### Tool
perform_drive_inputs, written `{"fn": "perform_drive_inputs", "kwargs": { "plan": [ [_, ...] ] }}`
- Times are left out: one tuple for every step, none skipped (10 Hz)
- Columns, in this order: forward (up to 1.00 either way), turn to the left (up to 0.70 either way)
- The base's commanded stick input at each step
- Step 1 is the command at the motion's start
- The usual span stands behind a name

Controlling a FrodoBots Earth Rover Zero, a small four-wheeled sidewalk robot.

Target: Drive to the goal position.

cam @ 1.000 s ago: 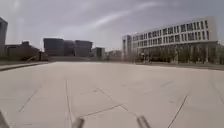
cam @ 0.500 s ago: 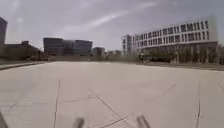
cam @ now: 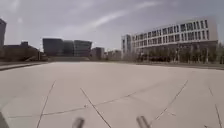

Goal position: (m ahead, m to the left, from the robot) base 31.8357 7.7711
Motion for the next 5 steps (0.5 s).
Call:
{"fn": "perform_drive_inputs", "kwargs": {
  "plan": [
    [0.7,0.0],
    [0.7,0.0],
    [0.7,0.0],
    [0.7,0.0],
    [0.7,0.0]
  ]
}}
